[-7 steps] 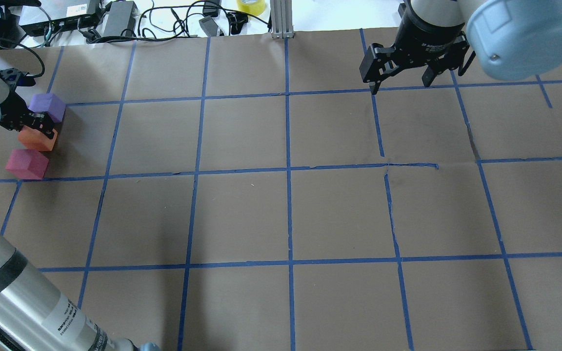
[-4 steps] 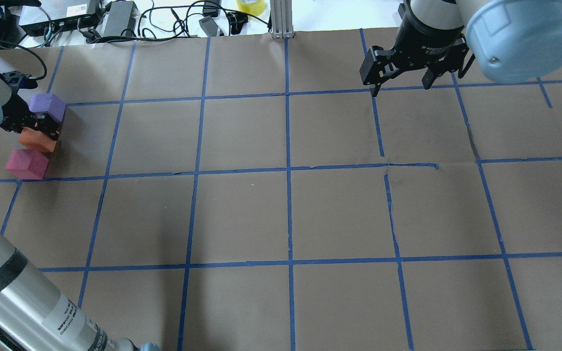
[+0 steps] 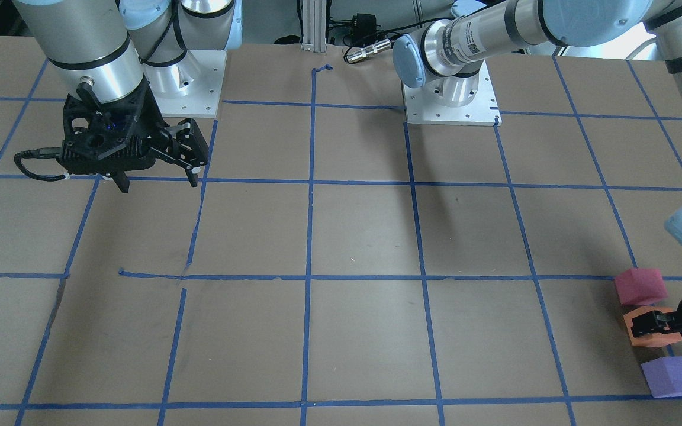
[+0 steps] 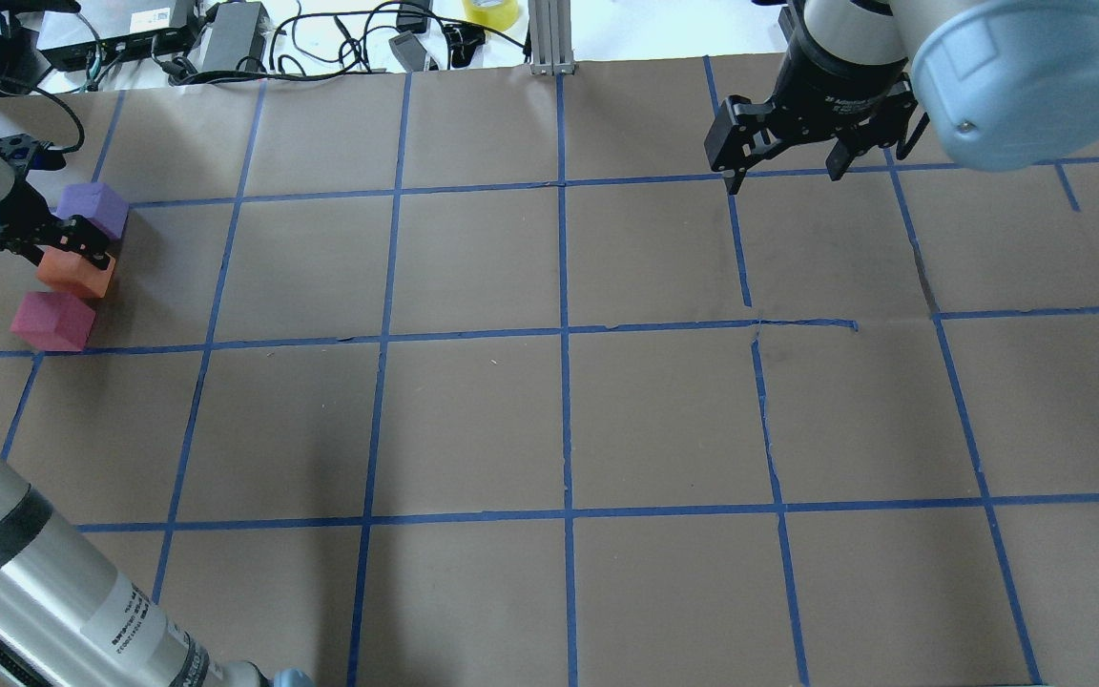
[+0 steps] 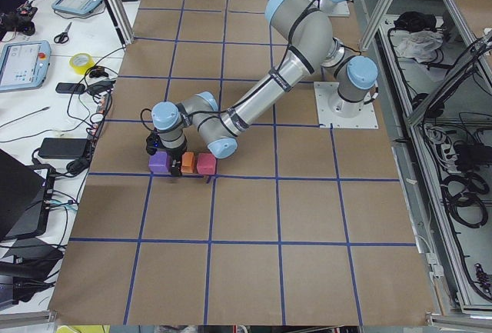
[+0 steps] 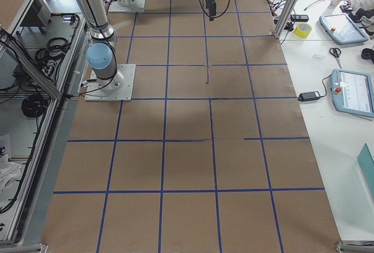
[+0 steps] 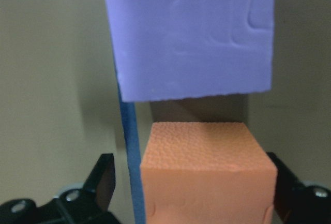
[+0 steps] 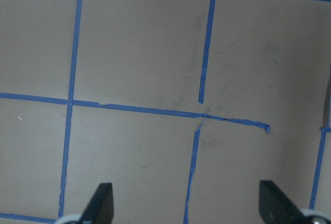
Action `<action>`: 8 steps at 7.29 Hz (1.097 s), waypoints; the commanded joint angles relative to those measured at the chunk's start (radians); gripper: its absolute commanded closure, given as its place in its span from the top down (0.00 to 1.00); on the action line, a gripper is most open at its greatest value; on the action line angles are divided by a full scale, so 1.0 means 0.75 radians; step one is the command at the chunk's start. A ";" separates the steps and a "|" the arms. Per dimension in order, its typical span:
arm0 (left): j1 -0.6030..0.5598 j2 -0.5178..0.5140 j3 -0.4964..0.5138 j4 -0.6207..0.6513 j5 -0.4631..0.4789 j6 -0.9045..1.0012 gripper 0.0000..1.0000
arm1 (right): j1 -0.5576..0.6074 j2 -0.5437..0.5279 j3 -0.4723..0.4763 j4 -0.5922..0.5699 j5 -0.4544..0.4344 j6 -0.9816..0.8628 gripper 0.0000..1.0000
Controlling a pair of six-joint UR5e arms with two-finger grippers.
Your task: Arrange blocks in a line
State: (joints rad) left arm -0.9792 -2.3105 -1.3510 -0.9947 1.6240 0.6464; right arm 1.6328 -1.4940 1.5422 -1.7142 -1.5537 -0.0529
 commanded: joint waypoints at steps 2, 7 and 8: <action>0.007 0.006 -0.009 -0.001 -0.001 -0.007 1.00 | 0.003 -0.006 -0.001 0.023 -0.006 0.007 1.00; 0.011 0.251 -0.033 -0.176 -0.130 -0.021 1.00 | -0.005 -0.035 -0.011 0.226 -0.013 0.005 1.00; 0.013 0.373 -0.045 -0.335 -0.128 -0.023 1.00 | -0.011 -0.043 -0.013 0.234 -0.023 0.007 1.00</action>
State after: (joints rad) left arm -0.9715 -2.1359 -1.3734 -1.1182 1.5317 0.6294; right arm 1.6282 -1.5204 1.5344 -1.5501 -1.5649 -0.0497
